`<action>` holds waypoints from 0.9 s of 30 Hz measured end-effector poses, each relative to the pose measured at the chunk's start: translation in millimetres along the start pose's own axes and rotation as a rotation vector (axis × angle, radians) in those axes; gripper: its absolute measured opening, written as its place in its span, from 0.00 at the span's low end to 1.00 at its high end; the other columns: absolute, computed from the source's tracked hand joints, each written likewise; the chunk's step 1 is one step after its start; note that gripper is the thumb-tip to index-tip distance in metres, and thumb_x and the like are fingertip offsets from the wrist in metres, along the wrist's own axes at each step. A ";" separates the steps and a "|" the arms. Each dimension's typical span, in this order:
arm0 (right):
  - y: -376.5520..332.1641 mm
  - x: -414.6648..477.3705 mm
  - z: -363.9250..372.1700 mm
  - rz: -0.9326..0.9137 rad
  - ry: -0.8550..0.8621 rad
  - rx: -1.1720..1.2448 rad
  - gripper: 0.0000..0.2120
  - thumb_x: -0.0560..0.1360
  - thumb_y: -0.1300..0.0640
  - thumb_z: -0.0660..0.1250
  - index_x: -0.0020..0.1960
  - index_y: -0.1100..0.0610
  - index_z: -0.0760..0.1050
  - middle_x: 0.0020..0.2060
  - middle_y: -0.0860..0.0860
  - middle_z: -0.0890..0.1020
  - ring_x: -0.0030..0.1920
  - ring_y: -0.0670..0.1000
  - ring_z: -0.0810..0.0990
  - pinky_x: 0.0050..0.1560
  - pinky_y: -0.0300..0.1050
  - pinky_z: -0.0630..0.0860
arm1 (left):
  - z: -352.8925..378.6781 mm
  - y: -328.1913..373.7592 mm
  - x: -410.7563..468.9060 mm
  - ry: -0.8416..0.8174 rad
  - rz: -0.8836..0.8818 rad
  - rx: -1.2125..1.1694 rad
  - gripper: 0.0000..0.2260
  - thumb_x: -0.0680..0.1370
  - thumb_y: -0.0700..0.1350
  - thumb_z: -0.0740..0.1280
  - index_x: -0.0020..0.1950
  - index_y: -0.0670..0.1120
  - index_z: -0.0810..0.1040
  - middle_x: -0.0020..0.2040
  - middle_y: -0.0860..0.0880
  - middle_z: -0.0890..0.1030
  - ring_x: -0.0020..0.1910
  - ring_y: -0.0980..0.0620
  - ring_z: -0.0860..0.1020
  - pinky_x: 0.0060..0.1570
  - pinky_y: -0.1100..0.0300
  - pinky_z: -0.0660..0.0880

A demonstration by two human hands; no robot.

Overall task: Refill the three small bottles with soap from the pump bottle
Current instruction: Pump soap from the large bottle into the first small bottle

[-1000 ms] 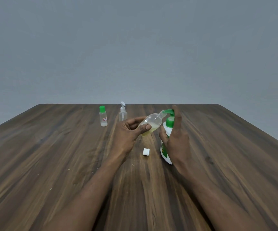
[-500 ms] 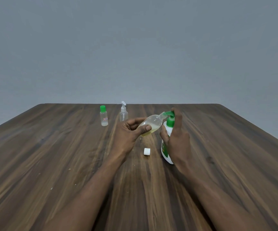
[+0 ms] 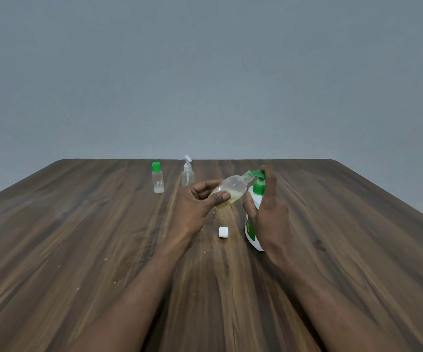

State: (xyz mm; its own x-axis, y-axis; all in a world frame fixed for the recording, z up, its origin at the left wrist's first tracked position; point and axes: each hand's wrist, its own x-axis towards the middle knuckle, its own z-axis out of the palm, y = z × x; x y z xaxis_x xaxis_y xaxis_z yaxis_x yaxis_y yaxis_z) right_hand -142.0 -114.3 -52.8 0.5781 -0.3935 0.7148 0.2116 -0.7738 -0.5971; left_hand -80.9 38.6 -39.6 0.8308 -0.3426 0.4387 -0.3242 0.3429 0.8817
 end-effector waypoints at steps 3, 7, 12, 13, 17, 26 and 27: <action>-1.2 0.3 -0.3 0.008 0.004 0.009 0.26 0.80 0.52 0.67 0.74 0.55 0.62 0.54 0.54 0.81 0.47 0.56 0.82 0.45 0.44 0.71 | -1.9 -0.2 -0.6 -0.002 0.005 0.006 0.15 0.66 0.52 0.80 0.52 0.55 0.87 0.52 0.49 0.88 0.53 0.50 0.86 0.49 0.59 0.81; -2.0 0.6 0.3 -0.005 0.014 -0.009 0.27 0.80 0.52 0.67 0.75 0.55 0.61 0.55 0.55 0.81 0.48 0.57 0.82 0.44 0.45 0.73 | -1.9 -0.7 -0.8 -0.003 0.007 -0.006 0.15 0.67 0.51 0.79 0.52 0.54 0.87 0.51 0.48 0.88 0.52 0.49 0.86 0.48 0.62 0.81; -1.2 -0.2 0.6 -0.013 0.028 -0.028 0.34 0.79 0.50 0.67 0.79 0.48 0.54 0.55 0.53 0.81 0.46 0.52 0.81 0.44 0.41 0.70 | 0.9 -0.6 0.6 0.001 0.016 -0.010 0.15 0.66 0.51 0.79 0.52 0.55 0.87 0.52 0.49 0.88 0.53 0.49 0.86 0.50 0.59 0.82; -1.3 -0.4 0.6 -0.010 0.031 -0.028 0.34 0.79 0.50 0.66 0.79 0.47 0.53 0.54 0.53 0.81 0.44 0.51 0.80 0.44 0.40 0.70 | 1.4 -0.4 0.5 0.006 0.018 -0.010 0.15 0.66 0.51 0.79 0.52 0.55 0.87 0.52 0.49 0.88 0.53 0.49 0.86 0.50 0.59 0.82; -3.3 -0.3 0.0 -0.012 0.034 -0.023 0.32 0.79 0.49 0.65 0.79 0.49 0.55 0.49 0.50 0.79 0.40 0.50 0.78 0.40 0.39 0.68 | 0.1 2.0 1.4 0.026 0.034 -0.033 0.13 0.67 0.49 0.79 0.51 0.54 0.88 0.51 0.48 0.88 0.52 0.50 0.86 0.48 0.61 0.81; -8.2 1.4 -5.4 0.045 -0.053 -0.001 0.27 0.80 0.52 0.65 0.76 0.55 0.61 0.56 0.55 0.81 0.51 0.59 0.81 0.48 0.48 0.74 | -2.8 -0.2 0.3 0.010 0.023 -0.028 0.15 0.68 0.47 0.78 0.54 0.48 0.87 0.51 0.46 0.88 0.52 0.49 0.86 0.49 0.60 0.82; -8.9 1.8 -5.9 0.044 -0.056 -0.007 0.27 0.80 0.52 0.65 0.76 0.55 0.61 0.56 0.56 0.81 0.51 0.59 0.81 0.47 0.48 0.73 | -2.9 -0.4 0.5 0.008 0.023 -0.028 0.15 0.68 0.47 0.78 0.54 0.49 0.87 0.51 0.47 0.88 0.52 0.49 0.86 0.48 0.60 0.82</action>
State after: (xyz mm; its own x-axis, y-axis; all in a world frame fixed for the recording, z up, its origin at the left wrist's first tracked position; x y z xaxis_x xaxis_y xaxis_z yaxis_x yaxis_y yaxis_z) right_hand -147.5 -111.0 -44.1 0.6297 -0.3990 0.6665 0.1800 -0.7597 -0.6248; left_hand -79.1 40.9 -40.2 0.8268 -0.3271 0.4575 -0.3307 0.3753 0.8659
